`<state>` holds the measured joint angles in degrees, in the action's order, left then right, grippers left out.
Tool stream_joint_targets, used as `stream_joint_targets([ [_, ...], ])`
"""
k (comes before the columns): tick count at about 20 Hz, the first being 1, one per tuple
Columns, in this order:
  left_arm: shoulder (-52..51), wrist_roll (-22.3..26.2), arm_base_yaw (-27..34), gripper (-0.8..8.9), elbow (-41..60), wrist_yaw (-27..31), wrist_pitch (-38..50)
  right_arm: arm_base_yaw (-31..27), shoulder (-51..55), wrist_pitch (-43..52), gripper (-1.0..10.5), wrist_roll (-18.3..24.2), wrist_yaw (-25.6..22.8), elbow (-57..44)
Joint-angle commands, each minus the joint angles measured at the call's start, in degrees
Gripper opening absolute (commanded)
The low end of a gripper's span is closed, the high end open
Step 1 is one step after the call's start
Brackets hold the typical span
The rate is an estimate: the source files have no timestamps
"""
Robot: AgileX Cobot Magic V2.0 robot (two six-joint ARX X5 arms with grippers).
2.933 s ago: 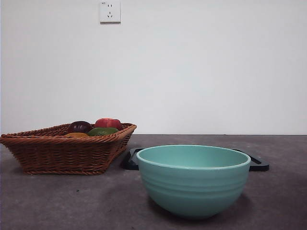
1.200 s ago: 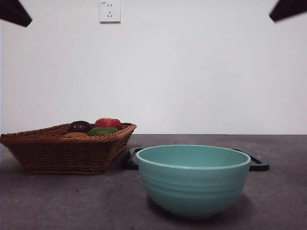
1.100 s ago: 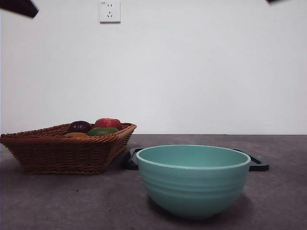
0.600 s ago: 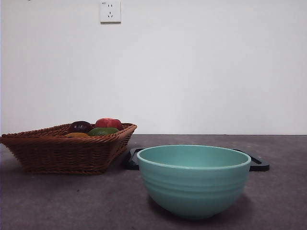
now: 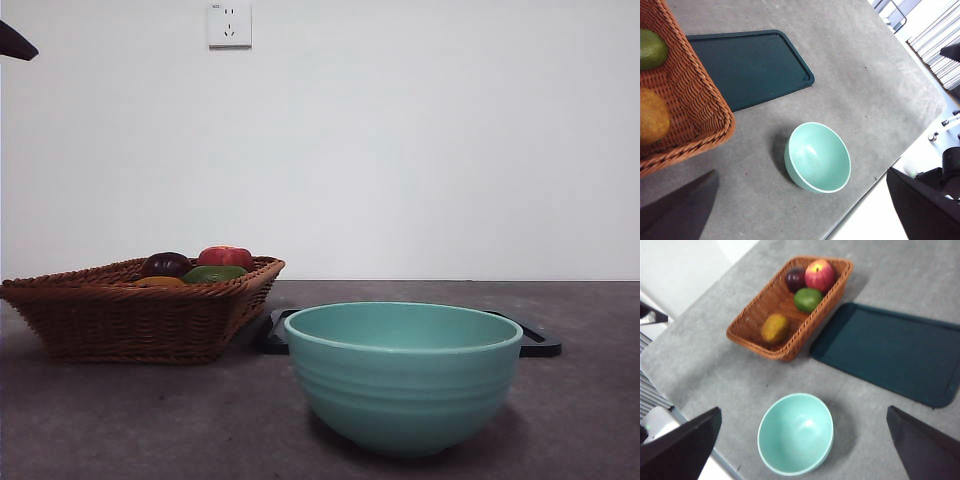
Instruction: Pick up the wifruite, put it on the bowl, pick up the plate, put it on desk
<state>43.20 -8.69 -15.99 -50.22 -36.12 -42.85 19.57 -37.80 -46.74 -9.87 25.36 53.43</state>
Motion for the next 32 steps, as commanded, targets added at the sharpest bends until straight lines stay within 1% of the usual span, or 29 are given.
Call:
stream_joint_targets([
  [1,0.68,-1.49,-0.22,6.25,-1.27,-0.11,-0.55,0.35,0.37,-1.40,6.0,0.26,0.15,1.05],
  [4,3.02,-0.79,-0.22,6.25,-3.61,4.13,-5.29,0.35,1.77,-4.20,6.0,0.24,0.13,1.11],
  [8,8.76,-0.26,-0.22,6.25,-9.01,12.85,-10.03,0.35,4.24,-7.63,6.0,0.20,0.13,1.62],
  [11,15.47,-0.13,-0.68,6.25,-14.47,19.96,-12.66,0.35,6.29,-9.01,6.0,0.11,0.15,1.77],
  [15,26.97,1.01,-3.13,6.24,-23.26,26.88,-16.13,0.35,9.03,-9.64,6.0,-0.22,0.15,1.77],
  [19,39.32,1.81,-6.01,6.25,-31.34,30.67,-17.75,0.35,10.82,-10.38,6.0,-0.37,0.15,1.77],
  [22,47.47,2.03,-7.58,6.24,-34.73,32.22,-15.50,0.35,11.10,-11.47,6.0,-0.39,0.13,1.77],
  [24,51.60,2.01,-7.72,6.21,-34.82,32.39,-11.78,0.35,11.10,-12.04,6.0,-0.39,0.13,1.77],
  [26,55.30,2.01,-7.72,6.21,-34.82,33.79,-9.84,0.35,11.10,-12.04,6.0,-0.37,0.11,1.77],
  [28,58.31,2.03,-7.63,6.21,-34.82,34.93,-8.79,0.35,11.10,-12.04,6.0,-0.37,0.11,1.77],
  [32,62.75,2.29,-7.61,6.20,-34.82,34.95,-7.98,0.35,11.10,-12.04,6.0,-0.42,0.11,1.77],
])
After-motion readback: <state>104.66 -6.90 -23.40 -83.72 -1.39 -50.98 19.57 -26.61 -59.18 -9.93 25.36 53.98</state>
